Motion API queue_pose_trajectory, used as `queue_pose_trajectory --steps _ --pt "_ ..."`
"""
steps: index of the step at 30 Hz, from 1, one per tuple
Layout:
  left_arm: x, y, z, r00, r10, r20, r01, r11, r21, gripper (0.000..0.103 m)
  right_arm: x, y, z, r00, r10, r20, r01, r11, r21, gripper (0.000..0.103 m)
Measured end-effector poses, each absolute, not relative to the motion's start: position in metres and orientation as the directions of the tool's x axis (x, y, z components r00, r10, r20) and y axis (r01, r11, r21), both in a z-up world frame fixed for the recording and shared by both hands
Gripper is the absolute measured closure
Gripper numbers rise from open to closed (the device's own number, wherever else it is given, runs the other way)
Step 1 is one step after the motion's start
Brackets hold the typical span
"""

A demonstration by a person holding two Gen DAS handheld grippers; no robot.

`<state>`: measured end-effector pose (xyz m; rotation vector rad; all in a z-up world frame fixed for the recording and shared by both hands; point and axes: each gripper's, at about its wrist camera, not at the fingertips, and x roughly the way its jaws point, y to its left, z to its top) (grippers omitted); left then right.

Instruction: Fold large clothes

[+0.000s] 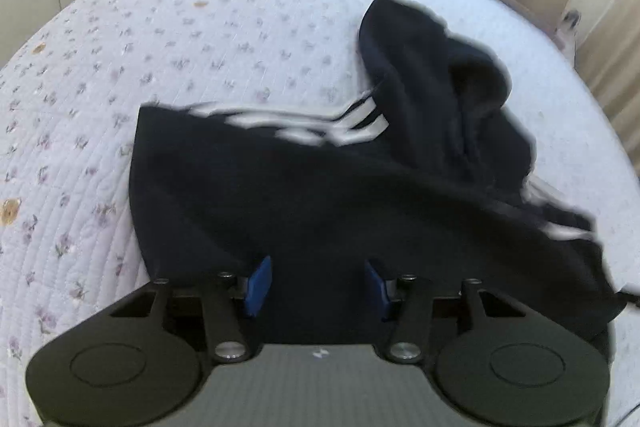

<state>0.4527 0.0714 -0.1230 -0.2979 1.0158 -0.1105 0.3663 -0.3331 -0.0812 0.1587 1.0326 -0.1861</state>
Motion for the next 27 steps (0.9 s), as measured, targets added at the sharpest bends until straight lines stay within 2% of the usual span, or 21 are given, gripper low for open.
queue_pose_trajectory --steps 1,3,5,7,9,10,12,14,17,19,21,25,27 --pt "0.450 0.072 -0.113 0.545 -0.273 -0.793 -0.028 0.939 -0.343 0.050 0.365 -0.338 -0.078 0.516 -0.077 -0.853 0.224 0.973 0.048 0.053" --pt "0.448 0.068 -0.096 0.572 -0.329 -0.751 0.016 0.920 -0.391 0.047 0.362 -0.341 -0.064 0.593 -0.038 -0.804 0.183 0.979 0.088 0.063" --pt "0.451 0.056 -0.089 0.584 -0.353 -0.731 0.055 0.916 -0.397 0.046 0.368 -0.331 -0.057 0.620 -0.023 -0.785 0.118 0.991 0.063 0.065" --pt "0.460 0.041 -0.097 0.567 -0.330 -0.755 0.066 0.932 -0.358 0.049 0.378 -0.319 -0.064 0.620 -0.015 -0.785 0.056 0.998 0.025 0.066" --pt "0.472 0.032 -0.122 0.507 -0.275 -0.817 0.040 0.954 -0.297 0.051 0.385 -0.309 -0.083 0.594 -0.021 -0.804 0.034 0.999 0.000 0.066" --pt "0.478 0.029 -0.141 0.455 -0.231 -0.860 0.019 0.968 -0.250 0.063 0.388 -0.307 -0.100 0.554 -0.031 -0.832 0.033 0.999 -0.016 0.066" --pt "0.478 0.029 -0.136 0.478 -0.227 -0.848 0.042 0.971 -0.236 0.061 0.402 -0.309 -0.132 0.422 -0.031 -0.906 0.010 1.000 -0.029 0.064" --pt "0.479 0.034 -0.115 0.484 -0.323 -0.813 0.086 0.943 -0.322 0.061 0.405 -0.313 -0.117 0.435 -0.003 -0.901 -0.025 1.000 -0.016 0.063" --pt "0.492 0.040 -0.080 0.560 -0.411 -0.719 0.116 0.899 -0.423 0.056 0.412 -0.324 -0.079 0.520 0.071 -0.851 -0.033 0.997 0.063 0.063" --pt "0.521 0.032 -0.069 0.596 -0.412 -0.689 0.146 0.900 -0.411 0.055 0.428 -0.326 -0.058 0.585 0.121 -0.802 -0.042 0.992 0.119 0.063" --pt "0.561 0.016 -0.070 0.626 -0.381 -0.681 0.163 0.917 -0.363 0.054 0.453 -0.318 -0.048 0.628 0.176 -0.758 -0.065 0.982 0.175 0.063" --pt "0.644 -0.014 -0.096 0.623 -0.340 -0.705 0.120 0.932 -0.343 0.040 0.519 -0.298 -0.062 0.674 0.262 -0.691 -0.090 0.957 0.274 0.062" --pt "0.669 -0.026 -0.111 0.602 -0.298 -0.740 0.098 0.948 -0.303 0.042 0.549 -0.290 -0.074 0.683 0.276 -0.676 -0.064 0.945 0.321 0.051"
